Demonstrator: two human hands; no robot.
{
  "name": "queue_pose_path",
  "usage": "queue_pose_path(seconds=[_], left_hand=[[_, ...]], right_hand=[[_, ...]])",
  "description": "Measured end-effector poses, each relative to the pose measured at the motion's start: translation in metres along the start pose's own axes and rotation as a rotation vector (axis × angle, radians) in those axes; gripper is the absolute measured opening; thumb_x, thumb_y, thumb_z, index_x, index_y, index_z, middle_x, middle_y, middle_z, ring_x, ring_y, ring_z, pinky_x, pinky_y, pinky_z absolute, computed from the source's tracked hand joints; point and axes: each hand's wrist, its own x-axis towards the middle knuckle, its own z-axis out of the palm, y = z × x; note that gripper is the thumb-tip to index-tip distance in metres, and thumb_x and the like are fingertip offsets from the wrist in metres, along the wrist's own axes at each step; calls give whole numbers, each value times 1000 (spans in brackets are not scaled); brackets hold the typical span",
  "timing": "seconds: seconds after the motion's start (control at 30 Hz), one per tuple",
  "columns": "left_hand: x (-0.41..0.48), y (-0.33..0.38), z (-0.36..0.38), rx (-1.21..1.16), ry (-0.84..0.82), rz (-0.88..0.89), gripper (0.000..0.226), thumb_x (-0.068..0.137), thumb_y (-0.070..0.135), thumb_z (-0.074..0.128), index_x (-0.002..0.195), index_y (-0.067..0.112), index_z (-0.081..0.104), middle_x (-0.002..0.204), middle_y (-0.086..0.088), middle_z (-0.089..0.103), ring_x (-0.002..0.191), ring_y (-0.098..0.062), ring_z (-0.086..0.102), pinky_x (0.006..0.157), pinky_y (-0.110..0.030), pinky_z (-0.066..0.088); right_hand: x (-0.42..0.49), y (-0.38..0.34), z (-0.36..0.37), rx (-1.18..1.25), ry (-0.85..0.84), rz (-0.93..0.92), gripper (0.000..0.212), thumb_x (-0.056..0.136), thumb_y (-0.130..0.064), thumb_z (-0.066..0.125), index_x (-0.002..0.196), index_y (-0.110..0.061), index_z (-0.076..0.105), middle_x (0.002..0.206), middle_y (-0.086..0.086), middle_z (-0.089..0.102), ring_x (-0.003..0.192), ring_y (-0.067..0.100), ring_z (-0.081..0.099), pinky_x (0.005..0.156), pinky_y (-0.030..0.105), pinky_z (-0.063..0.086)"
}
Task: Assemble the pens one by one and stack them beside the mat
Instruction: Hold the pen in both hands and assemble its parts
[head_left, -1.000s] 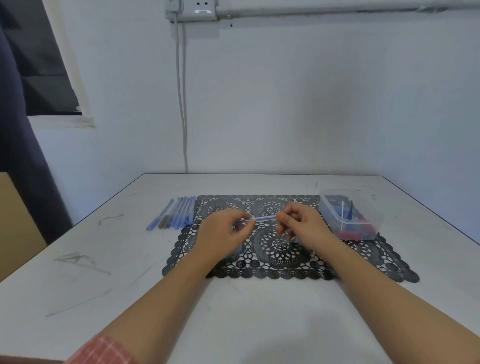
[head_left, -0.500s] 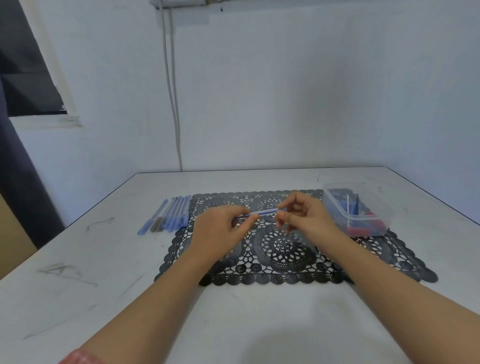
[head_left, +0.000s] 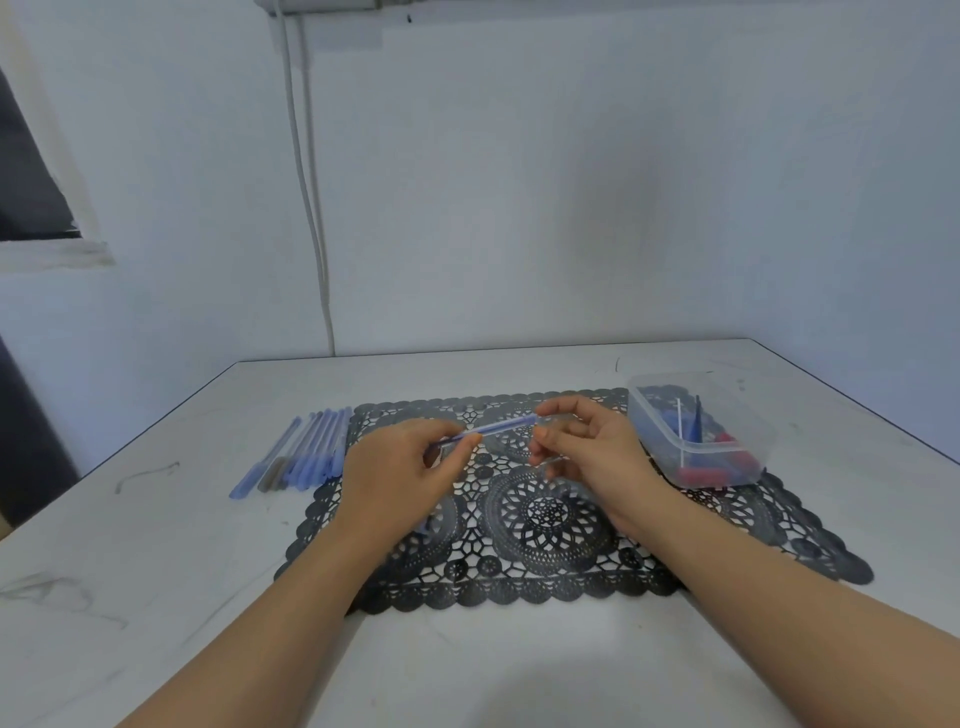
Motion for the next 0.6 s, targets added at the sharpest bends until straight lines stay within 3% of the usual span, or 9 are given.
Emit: queue_pose_path(seconds=[0.23,0.6], left_hand=[[1,-3,1,-15,-4,51,33,83,58,50,86,34,72,50,11,54,50,-5,52,45,-22,41],[1,-7,2,-44,5,75,39,79,60,46,87,33,73,55,15,58,53,-3,55,46,-25,48]], right_hand=[[2,1,2,52,4,30,12,86,-13,60,93,-3,60,69,12,63,60,21,60,52,29,48],[3,0,0,-32,15,-71,14,76,6,65,84,-5,67,78,10,70,73,20,64,63,26,53]])
